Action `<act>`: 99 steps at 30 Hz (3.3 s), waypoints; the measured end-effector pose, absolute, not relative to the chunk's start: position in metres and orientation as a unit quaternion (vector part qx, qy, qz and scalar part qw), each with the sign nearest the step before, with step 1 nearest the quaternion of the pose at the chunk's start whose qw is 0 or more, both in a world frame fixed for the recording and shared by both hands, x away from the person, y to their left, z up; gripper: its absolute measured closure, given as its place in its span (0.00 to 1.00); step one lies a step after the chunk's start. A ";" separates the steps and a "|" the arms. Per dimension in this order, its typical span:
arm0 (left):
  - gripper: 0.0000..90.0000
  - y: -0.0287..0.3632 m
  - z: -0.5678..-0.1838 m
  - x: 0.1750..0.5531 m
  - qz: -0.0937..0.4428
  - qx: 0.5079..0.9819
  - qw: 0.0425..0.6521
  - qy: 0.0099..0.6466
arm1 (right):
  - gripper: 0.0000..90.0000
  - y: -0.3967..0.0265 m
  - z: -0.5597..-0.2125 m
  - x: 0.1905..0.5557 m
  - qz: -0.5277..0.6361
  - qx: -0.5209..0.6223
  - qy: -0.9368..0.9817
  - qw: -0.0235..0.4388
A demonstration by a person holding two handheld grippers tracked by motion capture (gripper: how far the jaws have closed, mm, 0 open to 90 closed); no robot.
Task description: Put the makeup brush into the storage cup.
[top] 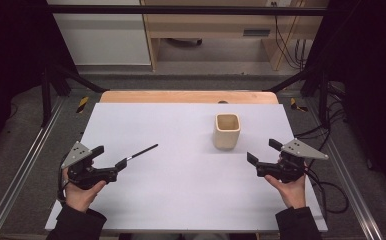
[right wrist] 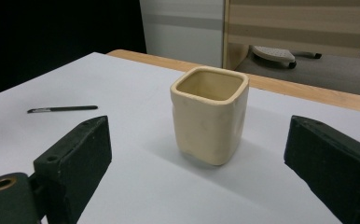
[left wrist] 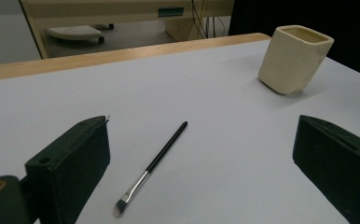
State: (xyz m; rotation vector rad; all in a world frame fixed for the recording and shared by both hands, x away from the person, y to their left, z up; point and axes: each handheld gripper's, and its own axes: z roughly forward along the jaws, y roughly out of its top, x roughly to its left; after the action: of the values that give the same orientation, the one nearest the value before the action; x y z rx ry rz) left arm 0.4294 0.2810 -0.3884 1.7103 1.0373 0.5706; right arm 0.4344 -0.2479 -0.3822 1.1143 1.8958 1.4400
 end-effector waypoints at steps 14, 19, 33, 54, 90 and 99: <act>0.04 0.278 -0.380 0.440 0.237 0.720 0.492 0.428 | 0.09 -0.249 -0.381 0.433 0.532 0.410 0.696 0.254; 0.04 0.275 -0.377 0.449 0.232 0.728 0.483 0.427 | 0.09 -0.246 -0.379 0.433 0.528 0.406 0.700 0.258; 0.04 0.265 -0.368 0.476 0.225 0.768 0.433 0.415 | 0.09 -0.242 -0.379 0.433 0.525 0.404 0.705 0.254; 0.08 0.239 -0.392 0.518 0.193 0.832 0.334 0.398 | 0.09 -0.241 -0.380 0.434 0.522 0.405 0.707 0.251; 0.58 0.223 -0.453 0.565 0.109 0.879 0.223 0.406 | 0.09 -0.239 -0.382 0.435 0.517 0.403 0.712 0.250; 0.68 0.224 -0.453 0.564 0.113 0.881 0.217 0.405 | 0.09 -0.239 -0.382 0.435 0.518 0.403 0.712 0.249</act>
State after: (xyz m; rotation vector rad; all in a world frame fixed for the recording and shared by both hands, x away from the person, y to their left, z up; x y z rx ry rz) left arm 0.5644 0.2238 -0.4532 2.4406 1.1234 0.3119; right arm 0.4351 -0.2392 -0.3823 1.0984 1.9396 1.4106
